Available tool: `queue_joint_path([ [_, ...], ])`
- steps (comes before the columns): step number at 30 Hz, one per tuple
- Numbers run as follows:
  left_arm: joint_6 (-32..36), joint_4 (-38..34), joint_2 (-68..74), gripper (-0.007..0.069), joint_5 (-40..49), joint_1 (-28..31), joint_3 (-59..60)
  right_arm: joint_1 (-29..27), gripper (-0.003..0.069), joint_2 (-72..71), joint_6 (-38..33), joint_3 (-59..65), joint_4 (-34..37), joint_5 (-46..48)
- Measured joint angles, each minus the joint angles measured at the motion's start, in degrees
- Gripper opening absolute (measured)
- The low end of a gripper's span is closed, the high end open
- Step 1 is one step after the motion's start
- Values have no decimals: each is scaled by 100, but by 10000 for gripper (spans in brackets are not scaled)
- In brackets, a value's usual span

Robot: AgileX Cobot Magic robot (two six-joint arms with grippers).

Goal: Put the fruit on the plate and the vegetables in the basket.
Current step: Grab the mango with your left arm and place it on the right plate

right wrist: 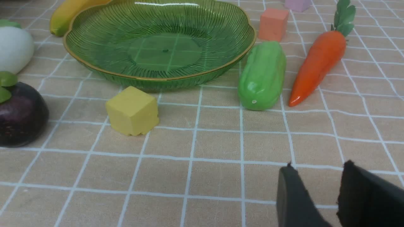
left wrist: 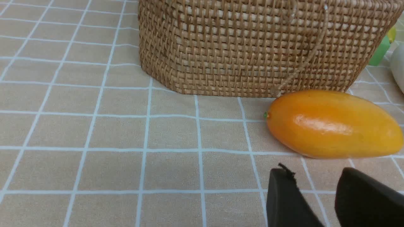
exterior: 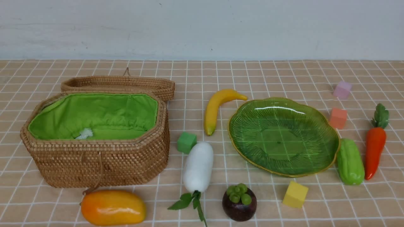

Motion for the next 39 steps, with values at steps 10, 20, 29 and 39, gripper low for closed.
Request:
queue_joint_path([
  [10, 0, 0, 0, 239, 0, 0, 0, 0, 244, 0, 0, 0, 0, 0],
  [20, -1077, -1932, 0, 239, -1978, 0, 0, 0, 244, 0, 0, 0, 0, 0],
  [29, -961, -2817, 459, 52, -551, -157, -1383, 0, 244, 0, 0, 0, 0, 0],
  [39, 649, -2097, 3282, -13, 1743, -182, -3354, 0, 244, 0, 0, 0, 0, 0],
])
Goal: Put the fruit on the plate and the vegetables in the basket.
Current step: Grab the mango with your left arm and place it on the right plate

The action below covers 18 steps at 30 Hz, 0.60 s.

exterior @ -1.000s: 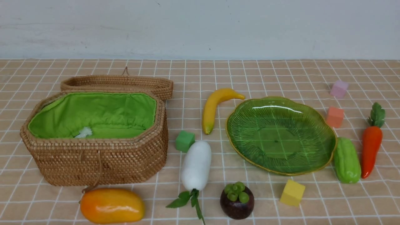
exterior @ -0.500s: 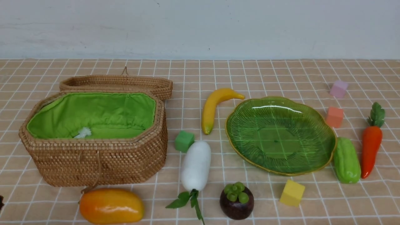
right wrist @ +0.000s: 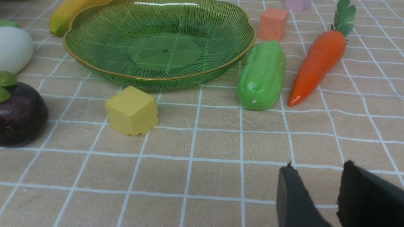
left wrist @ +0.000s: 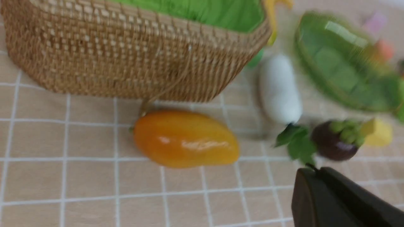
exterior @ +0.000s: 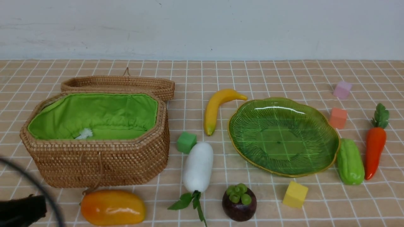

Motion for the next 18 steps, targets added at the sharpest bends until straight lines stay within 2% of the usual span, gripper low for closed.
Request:
queue_joint_path([
  [5, 287, -332, 694, -13, -126, 0, -214, 0, 244, 0, 0, 0, 0, -4],
  [8, 1049, -538, 1217, -13, 256, 0, -471, 0, 244, 0, 40, 28, 101, -188],
  [9, 1083, -551, 1271, -13, 293, 0, -488, 0, 244, 0, 89, 28, 159, -217],
  [12, 1564, -623, 1708, -13, 847, 0, -767, 0, 244, 0, 657, 67, 1288, -538],
  [13, 1578, -623, 1728, -13, 867, 0, -778, 0, 244, 0, 743, 67, 1372, -561],
  [15, 1763, -635, 1943, -13, 1035, 0, -873, 0, 244, 0, 1276, 67, 2460, -869],
  [18, 1853, -663, 2067, -13, 1123, 0, -907, 0, 244, 0, 1530, 69, 3349, -1101],
])
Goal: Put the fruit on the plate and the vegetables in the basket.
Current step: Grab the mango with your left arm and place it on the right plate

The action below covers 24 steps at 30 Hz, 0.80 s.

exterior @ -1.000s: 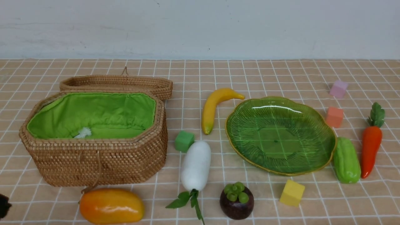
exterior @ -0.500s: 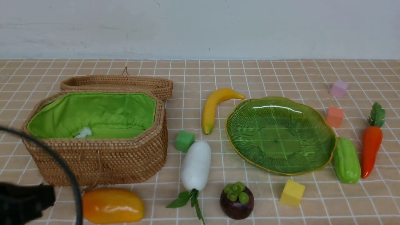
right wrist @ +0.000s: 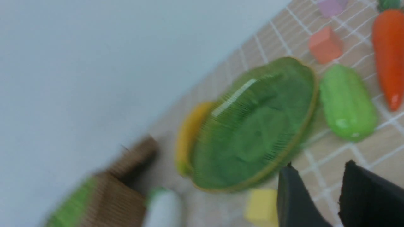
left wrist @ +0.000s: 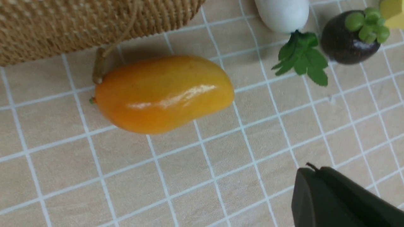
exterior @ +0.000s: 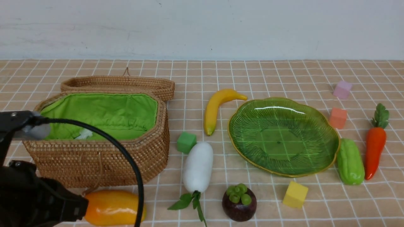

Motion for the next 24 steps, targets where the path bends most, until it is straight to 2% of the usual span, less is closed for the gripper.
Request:
queue_joint_path([
  [4, 182, -11, 40, -13, 17, 0, -5, 0, 235, 0, 71, -5, 548, -35],
  [8, 405, 7, 107, -13, 161, -65, -111, 0, 167, 110, -147, -560, 605, 1092],
  [10, 551, 110, 267, -13, 283, -292, -299, 0, 111, 533, -567, -1340, 364, 1921],
  [13, 764, 476, 740, -13, 608, -955, -760, 27, 51, 1358, -1481, -2635, -166, 3344],
  [14, 778, 476, 780, -13, 628, -1009, -793, 27, 51, 1409, -1544, -2635, -166, 3432],
  [15, 881, 748, 1053, -13, 782, -1397, -1016, 121, 32, 1718, -1958, -3202, -410, 3975],
  [18, 1074, 1485, 1670, -13, 913, -1949, -1343, 430, 24, 2096, -2657, -4283, -738, 4793],
  [21, 1417, 1630, 1990, -13, 861, -1893, -1393, 606, 24, 2155, -2973, -4757, -823, 5080],
  [24, 2402, 1139, 2374, -13, 725, -1402, -1399, 782, 25, 2125, -3264, -5145, -976, 5268],
])
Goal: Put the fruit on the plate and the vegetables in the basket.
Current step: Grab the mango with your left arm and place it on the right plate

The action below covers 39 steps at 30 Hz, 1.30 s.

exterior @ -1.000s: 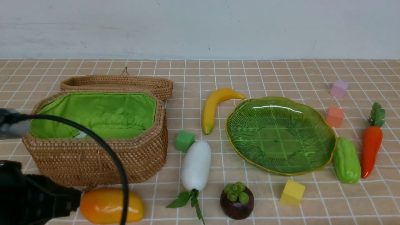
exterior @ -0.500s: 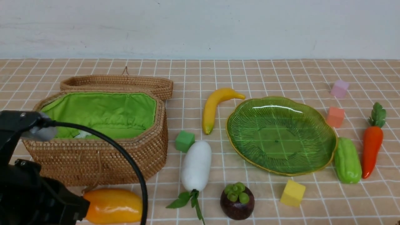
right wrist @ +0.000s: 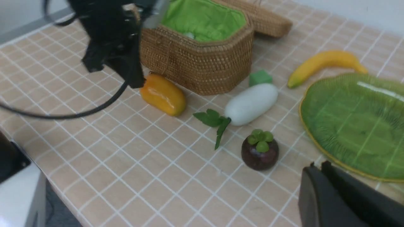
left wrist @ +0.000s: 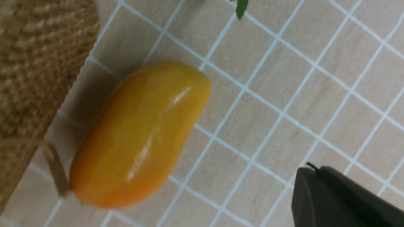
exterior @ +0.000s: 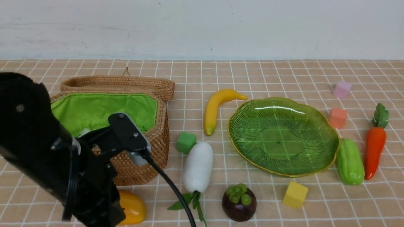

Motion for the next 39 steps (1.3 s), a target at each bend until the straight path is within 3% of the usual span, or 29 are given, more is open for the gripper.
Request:
queue_joint_path([
  [5, 1435, -175, 435, 13, -238, 468, -5, 130, 28, -13, -61, 24, -278, 75],
  [8, 1736, 14, 614, 74, -223, 365, -5, 195, 30, -13, -66, 114, -362, 44],
  [13, 1833, 906, 962, 353, -500, 8, -5, 264, 36, -13, -68, 269, -458, -106],
  [14, 1827, 1027, 1058, 416, -656, -6, -5, 265, 36, -13, -68, 282, -458, -113],
  [15, 1827, 1040, 1074, 426, -656, -6, -5, 265, 36, -13, -68, 282, -463, -113],
  [17, 1827, 1130, 1274, 550, -1031, -6, -5, 265, 36, -13, -68, 284, -462, -133],
  [18, 1827, 1139, 1289, 550, -1056, -6, -5, 265, 36, -13, -68, 284, -462, -139],
  [21, 1827, 1219, 1558, 645, -1414, -6, -51, 265, 38, -13, -68, 284, -462, -146],
  [27, 1827, 1504, 1976, 644, -1235, -34, -58, 265, 41, -13, -68, 284, -462, -169],
  [32, 1827, 1749, 2057, 523, -1078, -261, 5, 265, 46, -13, -68, 284, -462, -181],
  [34, 1812, 1865, 2057, 519, -1078, -340, 16, 265, 46, -13, -68, 284, -462, -181],
  [39, 1169, 1942, 1999, 519, -864, -425, 34, 265, 48, -13, -55, 284, -457, -195],
])
